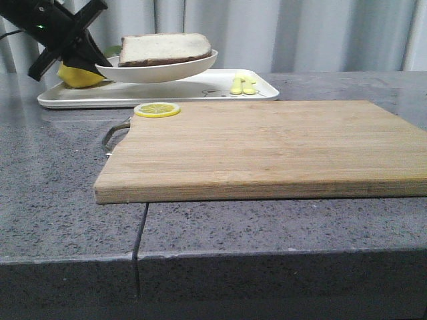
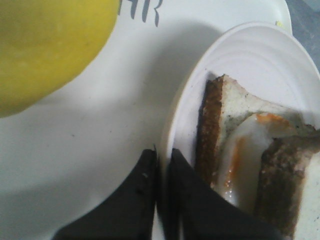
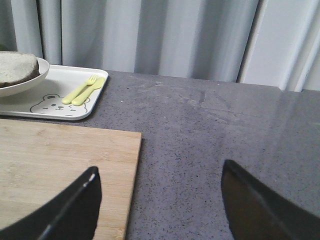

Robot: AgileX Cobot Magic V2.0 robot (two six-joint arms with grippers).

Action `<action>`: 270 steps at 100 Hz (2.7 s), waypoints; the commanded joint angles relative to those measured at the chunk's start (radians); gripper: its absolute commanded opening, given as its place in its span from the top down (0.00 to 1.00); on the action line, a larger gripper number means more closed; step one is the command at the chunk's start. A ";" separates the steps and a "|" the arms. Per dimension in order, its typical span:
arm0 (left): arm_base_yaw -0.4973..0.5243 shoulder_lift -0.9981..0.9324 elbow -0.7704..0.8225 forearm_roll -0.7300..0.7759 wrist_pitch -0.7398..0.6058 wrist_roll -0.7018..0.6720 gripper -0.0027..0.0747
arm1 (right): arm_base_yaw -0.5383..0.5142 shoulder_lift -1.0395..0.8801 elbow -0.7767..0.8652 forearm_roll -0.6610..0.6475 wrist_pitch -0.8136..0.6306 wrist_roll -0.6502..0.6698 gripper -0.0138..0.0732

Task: Place bread and move sandwich to tray
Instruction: 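Carry the plate onto the bear-print tray and set it down, then open the left gripper and withdraw it from the plate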

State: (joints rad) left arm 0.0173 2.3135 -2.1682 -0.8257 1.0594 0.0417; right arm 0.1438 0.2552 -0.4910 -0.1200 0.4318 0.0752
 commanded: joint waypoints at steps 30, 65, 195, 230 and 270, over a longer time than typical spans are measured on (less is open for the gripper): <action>-0.026 -0.046 -0.040 -0.069 -0.081 -0.017 0.99 | -0.005 0.009 -0.026 -0.015 -0.073 0.003 0.25; -0.026 -0.023 -0.040 -0.060 -0.083 -0.034 0.99 | -0.005 0.009 -0.026 -0.015 -0.073 0.003 0.25; -0.005 -0.025 -0.044 -0.084 -0.007 -0.042 0.69 | -0.005 0.009 -0.026 -0.015 -0.073 0.003 0.25; 0.024 -0.025 -0.154 -0.077 0.066 -0.042 0.63 | -0.005 0.009 -0.026 -0.015 -0.074 0.003 0.25; 0.048 -0.065 -0.183 -0.067 0.193 -0.049 0.56 | -0.005 0.009 -0.026 -0.015 -0.074 0.003 0.25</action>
State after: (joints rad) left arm 0.0556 2.3518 -2.3172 -0.8389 1.2272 0.0000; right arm 0.1438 0.2552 -0.4910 -0.1200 0.4334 0.0752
